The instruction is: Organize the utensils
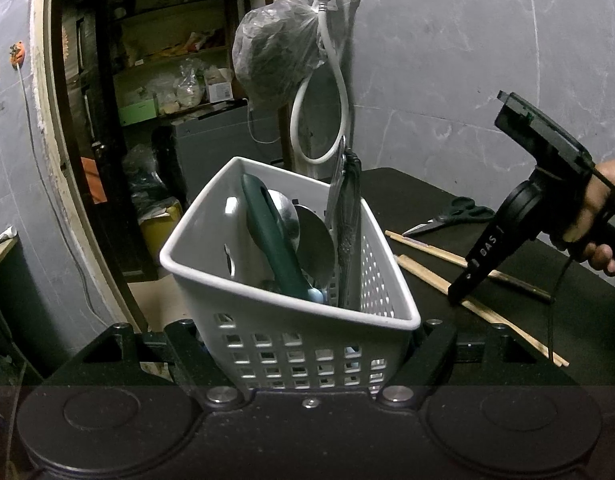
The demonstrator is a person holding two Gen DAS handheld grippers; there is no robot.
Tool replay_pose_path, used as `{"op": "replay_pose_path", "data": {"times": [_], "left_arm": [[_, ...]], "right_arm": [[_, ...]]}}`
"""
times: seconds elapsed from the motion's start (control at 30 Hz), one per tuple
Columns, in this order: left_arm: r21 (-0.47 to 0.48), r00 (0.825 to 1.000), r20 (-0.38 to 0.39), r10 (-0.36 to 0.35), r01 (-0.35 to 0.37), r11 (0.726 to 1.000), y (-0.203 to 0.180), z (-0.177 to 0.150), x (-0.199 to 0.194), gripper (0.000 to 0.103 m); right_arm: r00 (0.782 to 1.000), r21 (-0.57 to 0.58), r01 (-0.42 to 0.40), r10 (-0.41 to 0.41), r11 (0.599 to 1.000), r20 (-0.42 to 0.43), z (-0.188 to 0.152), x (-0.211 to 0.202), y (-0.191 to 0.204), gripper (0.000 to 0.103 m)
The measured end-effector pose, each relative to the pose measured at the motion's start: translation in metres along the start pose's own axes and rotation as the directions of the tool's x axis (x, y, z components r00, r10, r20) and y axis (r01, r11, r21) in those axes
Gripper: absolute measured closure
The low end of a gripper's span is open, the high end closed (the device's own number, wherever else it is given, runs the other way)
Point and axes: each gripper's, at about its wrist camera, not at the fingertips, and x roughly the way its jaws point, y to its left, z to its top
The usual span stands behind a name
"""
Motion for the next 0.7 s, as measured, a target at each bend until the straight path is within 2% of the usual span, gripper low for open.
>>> {"op": "replay_pose_path", "data": {"times": [0.1,0.23,0.37,0.4,0.5,0.63,0.7], "left_arm": [[0.0,1.0,0.0,-0.001,0.001,1.0,-0.001,0.0,0.001,0.025],[0.0,1.0,0.001,-0.001,0.001,1.0,-0.001,0.001,0.002,0.025],[-0.001,1.0,0.001,-0.001,0.001,1.0,-0.001,0.001,0.002,0.025],[-0.001,1.0,0.001,-0.001,0.001,1.0,-0.002,0.001,0.002,0.025],[-0.001,1.0,0.002,0.0,0.0,1.0,-0.001,0.0,0.002,0.025],[0.001,1.0,0.002,-0.002,0.002,1.0,-0.001,0.0,0.002,0.025],[0.003,1.0,0.002,-0.001,0.001,1.0,-0.001,0.001,0.002,0.025]], "right_arm": [[1.0,-0.002,0.005,-0.005,1.0,0.009,-0.004,-0.002,-0.001,0.09],[0.999,-0.084,0.05,-0.049,0.995,0.009,-0.009,-0.005,0.01,0.09],[1.0,-0.042,0.014,-0.013,0.999,0.023,-0.014,-0.007,0.005,0.09],[0.999,-0.026,-0.002,0.003,1.0,0.033,-0.015,-0.009,0.003,0.103],[0.997,0.017,-0.046,0.045,0.999,0.059,-0.016,-0.012,-0.005,0.103],[0.998,0.026,-0.054,0.052,0.998,0.046,-0.02,-0.007,-0.006,0.103],[0.997,0.037,-0.066,0.064,0.997,0.051,-0.021,-0.007,-0.005,0.095]]}}
